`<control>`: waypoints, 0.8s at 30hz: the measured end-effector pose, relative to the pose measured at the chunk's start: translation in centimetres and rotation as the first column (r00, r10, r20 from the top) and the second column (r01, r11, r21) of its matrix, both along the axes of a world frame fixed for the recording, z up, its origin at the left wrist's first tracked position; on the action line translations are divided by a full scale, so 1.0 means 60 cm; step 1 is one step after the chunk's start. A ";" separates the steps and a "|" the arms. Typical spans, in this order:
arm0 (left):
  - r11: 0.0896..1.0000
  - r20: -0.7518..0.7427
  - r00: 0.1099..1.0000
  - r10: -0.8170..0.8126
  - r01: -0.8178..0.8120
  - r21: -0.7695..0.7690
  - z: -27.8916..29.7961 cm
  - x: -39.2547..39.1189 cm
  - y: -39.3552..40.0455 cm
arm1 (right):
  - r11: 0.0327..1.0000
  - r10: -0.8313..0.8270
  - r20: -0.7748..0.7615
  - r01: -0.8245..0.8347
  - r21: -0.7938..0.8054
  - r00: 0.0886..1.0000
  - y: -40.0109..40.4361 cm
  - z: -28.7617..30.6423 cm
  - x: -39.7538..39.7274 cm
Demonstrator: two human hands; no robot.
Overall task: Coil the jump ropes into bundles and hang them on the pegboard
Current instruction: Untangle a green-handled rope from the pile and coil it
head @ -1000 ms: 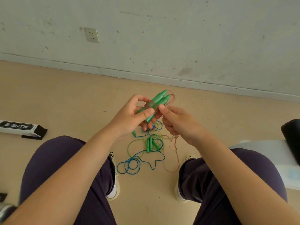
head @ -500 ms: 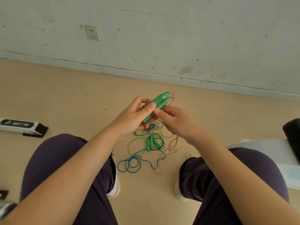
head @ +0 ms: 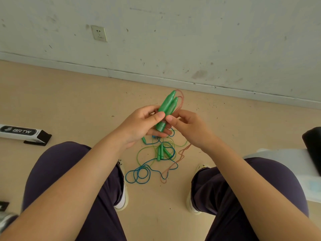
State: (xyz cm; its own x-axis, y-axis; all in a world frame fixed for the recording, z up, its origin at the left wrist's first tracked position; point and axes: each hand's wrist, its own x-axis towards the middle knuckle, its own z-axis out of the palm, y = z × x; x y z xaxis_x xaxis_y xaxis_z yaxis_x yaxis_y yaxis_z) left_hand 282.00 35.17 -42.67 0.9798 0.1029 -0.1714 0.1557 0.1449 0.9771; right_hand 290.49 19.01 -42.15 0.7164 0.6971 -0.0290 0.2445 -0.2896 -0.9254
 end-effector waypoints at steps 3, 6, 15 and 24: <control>0.999 -0.012 0.999 -0.036 0.035 -0.013 0.001 -0.001 0.002 | 0.999 0.008 -0.080 -0.005 0.043 0.997 -0.005 0.002 0.002; 0.999 -0.030 0.999 -0.013 0.012 -0.051 0.000 0.000 0.002 | 0.993 -0.016 -0.143 0.033 0.115 0.990 -0.004 0.002 0.002; 0.993 -0.089 0.996 -0.030 0.019 -0.116 -0.007 0.001 0.005 | 0.981 -0.001 -0.169 0.034 0.192 0.986 -0.002 -0.006 0.006; 0.996 0.032 0.999 0.027 -0.024 -0.090 -0.001 0.000 0.005 | 0.993 -0.013 -0.095 0.023 0.114 0.995 -0.002 -0.002 0.006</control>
State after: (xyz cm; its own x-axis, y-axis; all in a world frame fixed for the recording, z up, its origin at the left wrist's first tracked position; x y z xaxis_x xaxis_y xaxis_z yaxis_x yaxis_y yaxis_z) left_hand 282.01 35.50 -42.73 0.9823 0.1139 -0.1484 0.1184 0.2356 0.9646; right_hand 290.84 18.89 -42.24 0.7267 0.6868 -0.0177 0.1502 -0.1840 -0.9714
